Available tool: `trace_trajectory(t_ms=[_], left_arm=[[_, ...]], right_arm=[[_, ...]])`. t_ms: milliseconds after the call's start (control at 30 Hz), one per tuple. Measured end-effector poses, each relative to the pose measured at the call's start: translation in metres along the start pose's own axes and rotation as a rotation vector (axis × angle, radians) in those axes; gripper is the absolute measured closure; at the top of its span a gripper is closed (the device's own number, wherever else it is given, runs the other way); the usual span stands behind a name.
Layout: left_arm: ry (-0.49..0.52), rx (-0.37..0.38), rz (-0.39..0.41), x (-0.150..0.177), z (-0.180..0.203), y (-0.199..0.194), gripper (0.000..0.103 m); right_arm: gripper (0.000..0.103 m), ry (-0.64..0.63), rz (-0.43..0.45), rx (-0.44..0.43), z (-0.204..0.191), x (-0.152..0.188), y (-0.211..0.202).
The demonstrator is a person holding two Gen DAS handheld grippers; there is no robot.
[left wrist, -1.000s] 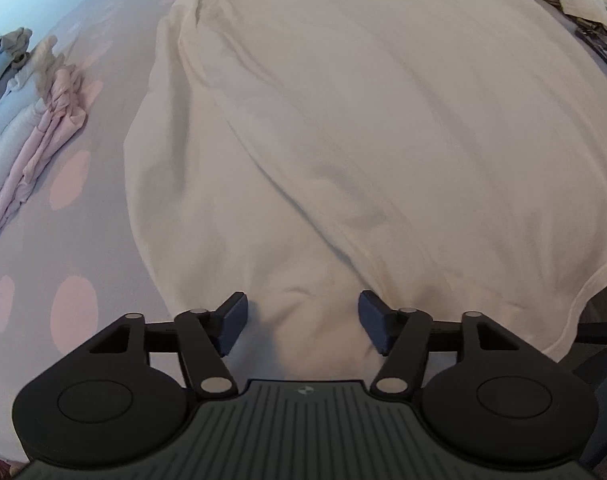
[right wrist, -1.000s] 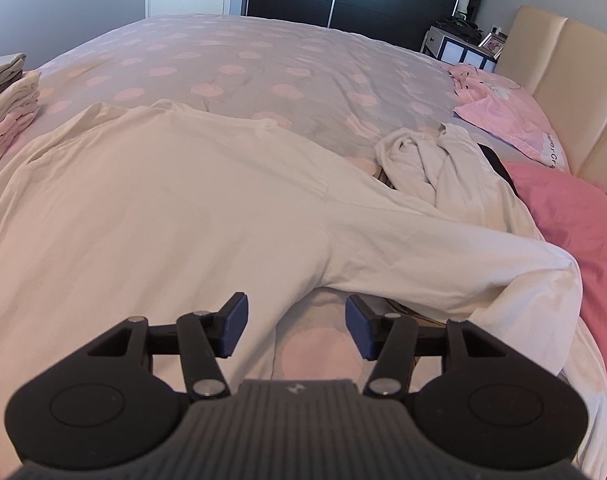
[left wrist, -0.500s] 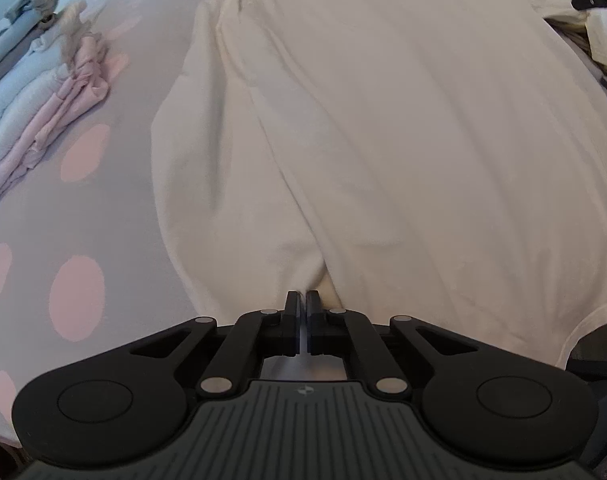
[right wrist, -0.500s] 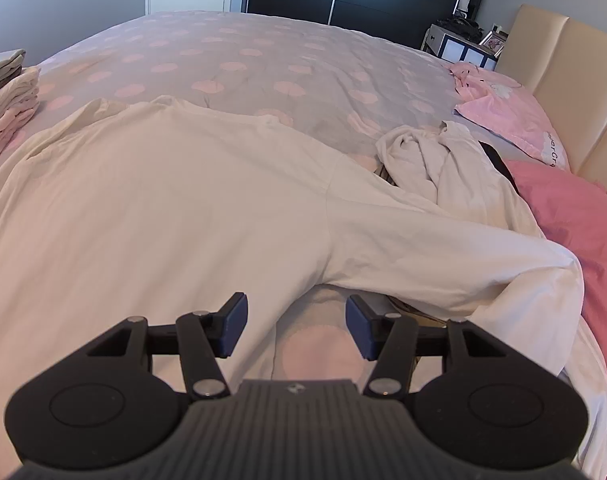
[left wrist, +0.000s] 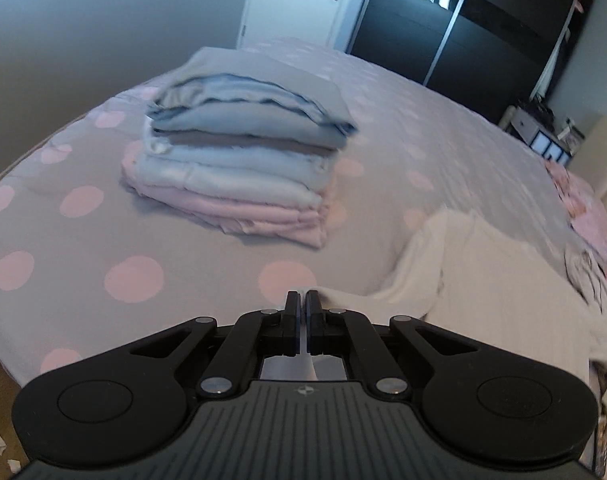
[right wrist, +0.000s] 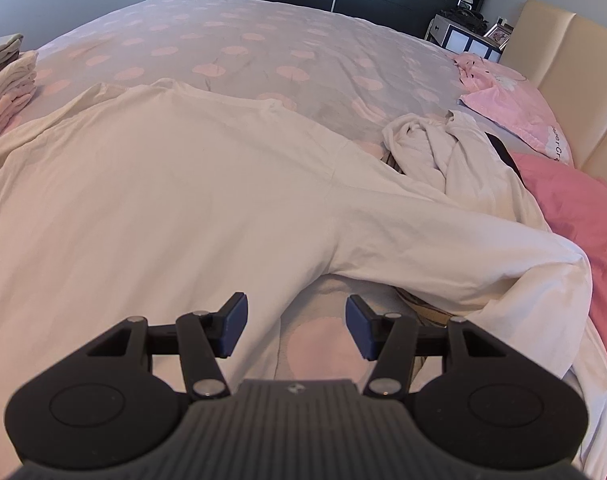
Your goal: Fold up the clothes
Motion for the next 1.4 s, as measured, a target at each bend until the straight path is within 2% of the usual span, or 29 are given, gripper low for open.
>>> trace_trajectory(t_ms=[100,267,333,500,600,667,767,833,900,933,1067,1233,1300,1400], left_arm=[[-0.074,-0.055,0.052,-0.030,-0.038,0.010,0.102],[-0.186,-0.115,0.115,-0.045,-0.082,0.031,0.102],[-0.190,-0.150,0.129,-0.048,-0.091,0.043,0.102],[-0.150,-0.244,0.096,-0.050,-0.105,0.078,0.102],[-0.108,-0.309,0.035,-0.043,-0.106,0.093,0.101],[-0.064,-0.308,0.019,-0.038,-0.095,0.088,0.098],[0.002,-0.294,0.003,-0.032,-0.074,0.076,0.078],[0.047,-0.284,-0.007,-0.028,-0.061,0.069,0.076],[0.091,-0.274,-0.017,-0.023,-0.047,0.061,0.076],[0.114,-0.236,-0.033,-0.017,-0.036,0.058,0.076],[0.236,-0.046,-0.148,0.028,0.017,0.055,0.076],[0.483,0.130,-0.410,0.115,0.078,0.058,0.076],[0.589,0.179,-0.524,0.151,0.094,0.053,0.076],[0.698,0.223,-0.683,0.196,0.107,0.046,0.076]], right_arm=[[0.045,-0.015,-0.012,0.010,-0.002,0.000,0.002],[0.045,-0.027,-0.041,0.030,-0.003,0.001,0.009],[0.045,-0.037,-0.052,0.032,-0.004,0.000,0.012],[0.045,-0.057,-0.081,0.024,-0.007,0.002,0.018],[0.045,-0.057,-0.100,0.006,-0.007,0.005,0.019],[0.045,-0.052,-0.115,-0.028,-0.009,0.008,0.017],[0.047,-0.062,-0.131,-0.088,-0.015,0.016,0.008],[0.049,-0.081,-0.139,-0.128,-0.021,0.024,0.000],[0.055,-0.102,-0.149,-0.164,-0.028,0.032,-0.008],[0.058,-0.113,-0.156,-0.178,-0.030,0.037,-0.012],[0.058,-0.143,-0.198,-0.216,-0.035,0.063,-0.025],[0.058,-0.164,-0.285,-0.226,-0.032,0.105,-0.034],[0.058,-0.162,-0.311,-0.236,-0.029,0.118,-0.038],[0.058,-0.146,-0.348,-0.258,-0.027,0.133,-0.045]])
Point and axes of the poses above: each gripper's, at about its wrist camera, not at the fingertips, and y roughly the way its jaws point, z to its right, x to its underside, the point moved 7 cm from there along y, roughly the way its jaws point, and after that the axes turned 8 degrees about x, right-handed, at the moved point
